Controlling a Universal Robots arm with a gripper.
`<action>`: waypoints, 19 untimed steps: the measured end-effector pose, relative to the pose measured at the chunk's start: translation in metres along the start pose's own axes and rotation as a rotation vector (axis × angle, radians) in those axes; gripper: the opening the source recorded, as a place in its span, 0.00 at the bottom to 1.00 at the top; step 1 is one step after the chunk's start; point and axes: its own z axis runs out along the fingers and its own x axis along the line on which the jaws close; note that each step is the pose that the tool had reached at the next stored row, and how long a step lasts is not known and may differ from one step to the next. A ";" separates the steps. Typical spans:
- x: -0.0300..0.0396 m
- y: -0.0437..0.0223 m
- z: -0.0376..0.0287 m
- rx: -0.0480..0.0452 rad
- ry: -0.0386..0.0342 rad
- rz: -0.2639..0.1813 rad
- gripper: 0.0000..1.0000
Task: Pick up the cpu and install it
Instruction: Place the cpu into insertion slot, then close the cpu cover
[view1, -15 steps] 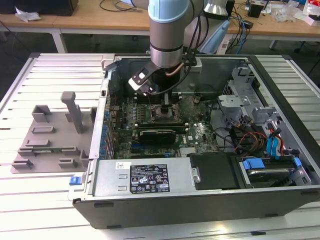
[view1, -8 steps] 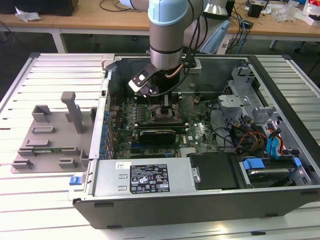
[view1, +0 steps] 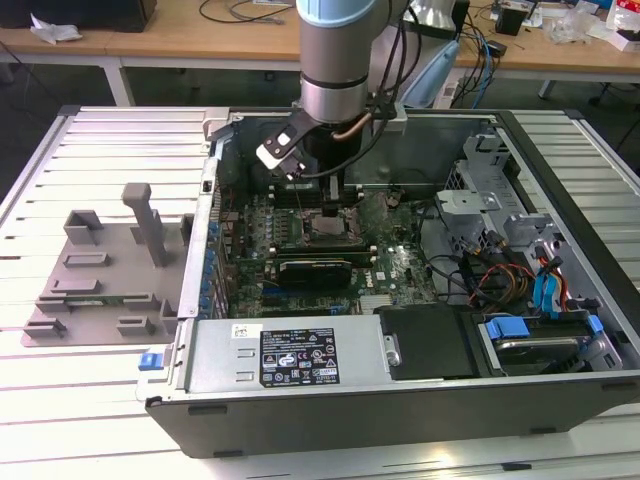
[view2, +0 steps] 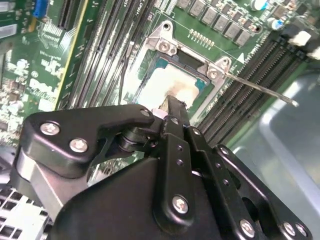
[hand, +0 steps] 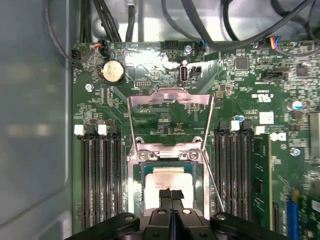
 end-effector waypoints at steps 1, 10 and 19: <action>0.0000 0.0002 -0.0040 0.0001 0.0000 0.000 0.11; 0.0003 0.0014 -0.0276 0.0000 -0.0022 0.000 0.11; 0.0003 0.0014 -0.0284 0.0000 -0.0022 0.000 0.11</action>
